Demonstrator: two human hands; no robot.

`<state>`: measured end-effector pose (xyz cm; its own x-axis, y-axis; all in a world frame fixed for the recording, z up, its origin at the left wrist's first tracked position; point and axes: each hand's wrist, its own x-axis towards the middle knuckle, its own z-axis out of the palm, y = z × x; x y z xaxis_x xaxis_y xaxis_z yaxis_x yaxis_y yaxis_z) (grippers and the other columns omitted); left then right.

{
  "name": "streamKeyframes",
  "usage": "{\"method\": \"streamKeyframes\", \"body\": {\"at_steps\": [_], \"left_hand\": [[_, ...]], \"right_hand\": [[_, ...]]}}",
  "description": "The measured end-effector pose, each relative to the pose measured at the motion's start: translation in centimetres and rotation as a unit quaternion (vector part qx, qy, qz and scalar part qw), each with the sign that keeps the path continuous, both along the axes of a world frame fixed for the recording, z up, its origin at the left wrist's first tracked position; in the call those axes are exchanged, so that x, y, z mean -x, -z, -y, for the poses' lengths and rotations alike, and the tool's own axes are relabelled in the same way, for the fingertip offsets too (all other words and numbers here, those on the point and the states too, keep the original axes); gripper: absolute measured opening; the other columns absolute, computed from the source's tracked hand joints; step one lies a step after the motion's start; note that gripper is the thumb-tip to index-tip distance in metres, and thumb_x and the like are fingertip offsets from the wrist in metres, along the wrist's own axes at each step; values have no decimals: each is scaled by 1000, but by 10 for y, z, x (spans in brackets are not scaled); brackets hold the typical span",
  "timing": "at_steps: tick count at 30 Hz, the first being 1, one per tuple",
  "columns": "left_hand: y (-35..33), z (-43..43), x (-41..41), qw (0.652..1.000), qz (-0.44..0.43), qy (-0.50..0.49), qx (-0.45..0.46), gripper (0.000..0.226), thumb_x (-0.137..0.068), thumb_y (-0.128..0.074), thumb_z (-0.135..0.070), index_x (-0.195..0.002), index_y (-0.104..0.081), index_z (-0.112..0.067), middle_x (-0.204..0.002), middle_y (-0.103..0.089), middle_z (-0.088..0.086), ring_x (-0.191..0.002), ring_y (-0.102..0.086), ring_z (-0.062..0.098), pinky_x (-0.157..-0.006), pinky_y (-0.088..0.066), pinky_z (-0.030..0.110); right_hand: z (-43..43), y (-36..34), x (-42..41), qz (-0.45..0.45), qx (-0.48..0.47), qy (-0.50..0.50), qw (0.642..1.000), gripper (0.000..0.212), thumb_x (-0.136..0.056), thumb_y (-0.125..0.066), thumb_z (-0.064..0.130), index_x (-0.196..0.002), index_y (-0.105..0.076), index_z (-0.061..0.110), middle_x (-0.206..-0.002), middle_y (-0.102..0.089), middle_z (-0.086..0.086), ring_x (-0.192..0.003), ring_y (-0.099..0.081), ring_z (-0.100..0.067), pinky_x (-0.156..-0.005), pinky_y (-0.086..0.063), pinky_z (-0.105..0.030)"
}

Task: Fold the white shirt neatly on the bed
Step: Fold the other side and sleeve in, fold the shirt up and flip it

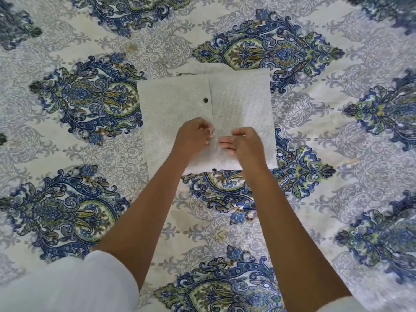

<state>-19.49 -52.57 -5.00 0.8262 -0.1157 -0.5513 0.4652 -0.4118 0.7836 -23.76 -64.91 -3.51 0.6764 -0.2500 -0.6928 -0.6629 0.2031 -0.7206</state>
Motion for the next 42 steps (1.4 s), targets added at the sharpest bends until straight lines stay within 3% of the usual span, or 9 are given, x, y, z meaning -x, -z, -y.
{"method": "streamKeyframes", "body": {"at_steps": [6, 9, 12, 14, 18, 24, 32, 37, 42], "left_hand": [[-14, -24, 19, 974, 158, -126, 98, 32, -91, -37, 14, -108, -59, -1, -95, -60, 11, -85, -60, 9, -81, -49, 17], [-6, -38, 35, 928, 327, 102, -147, 42, -95, -38, -9, -137, -44, -8, -134, -52, 6, -121, -46, -1, -104, -36, 19], [21, -37, 28, 795, 284, 406, -351, 60, -92, -3, -40, -148, 0, -19, -156, 2, -1, -141, 10, 17, -116, 6, 40], [35, -38, 19, 747, 310, 451, -378, 60, -92, 4, -46, -147, 2, -22, -157, 4, -4, -144, 9, 19, -115, 13, 43], [34, -49, 8, 767, 382, 343, -385, 56, -98, -1, -46, -148, -5, -20, -154, -1, -4, -143, 2, 16, -114, 7, 42], [51, -57, -41, 761, 332, 355, -430, 61, -96, -2, -50, -149, 1, -22, -158, 5, 2, -145, 7, 25, -116, 5, 48], [44, -68, -90, 804, 301, 218, -464, 63, -96, -12, -49, -149, 5, -19, -159, 2, 2, -146, 5, 21, -114, 9, 48], [34, -92, -118, 867, 261, 115, -409, 49, -92, -44, -46, -125, -52, -10, -131, -47, 13, -128, -34, 30, -108, -19, 42], [20, -106, -131, 973, 170, 13, -158, 14, -85, -64, -18, -91, -58, -7, -86, -48, -1, -89, -46, 19, -71, -37, 23]], "right_hand": [[18, -2, -6, 141, 124, 67, 980, 30, -87, -39, -6, -84, -52, 21, -85, -64, -2, -77, -62, -16, -68, -47, -24], [17, 6, 18, 241, 382, -91, 888, 27, -83, -39, -1, -95, -61, 9, -98, -63, -10, -94, -59, -27, -81, -47, -37], [8, 42, 26, 285, 504, -347, 738, 40, -84, -37, 13, -115, -60, 2, -124, -59, -17, -118, -52, -31, -98, -43, -42], [16, 57, 13, 250, 540, -402, 696, 47, -89, -32, 23, -126, -54, 4, -138, -49, -16, -130, -44, -31, -106, -35, -51], [33, 49, -6, 187, 557, -315, 745, 54, -95, -25, 30, -142, -35, 5, -153, -24, -15, -143, -18, -29, -114, -10, -47], [41, 70, -58, 178, 595, -472, 626, 54, -96, -16, 45, -148, -13, 32, -158, -6, -2, -146, -3, -25, -113, 4, -49], [73, 59, -110, 81, 601, -354, 712, 51, -100, -16, 44, -149, -7, 33, -159, 0, -1, -146, 5, -23, -112, 6, -56], [66, 35, -127, 137, 503, -316, 793, 47, -95, -49, 26, -140, -40, 16, -148, -33, -12, -141, -15, -26, -113, -6, -43], [91, 25, -153, 124, 445, -352, 814, 30, -86, -63, 24, -112, -65, 10, -114, -58, -12, -120, -42, -30, -101, -30, -43]]}}
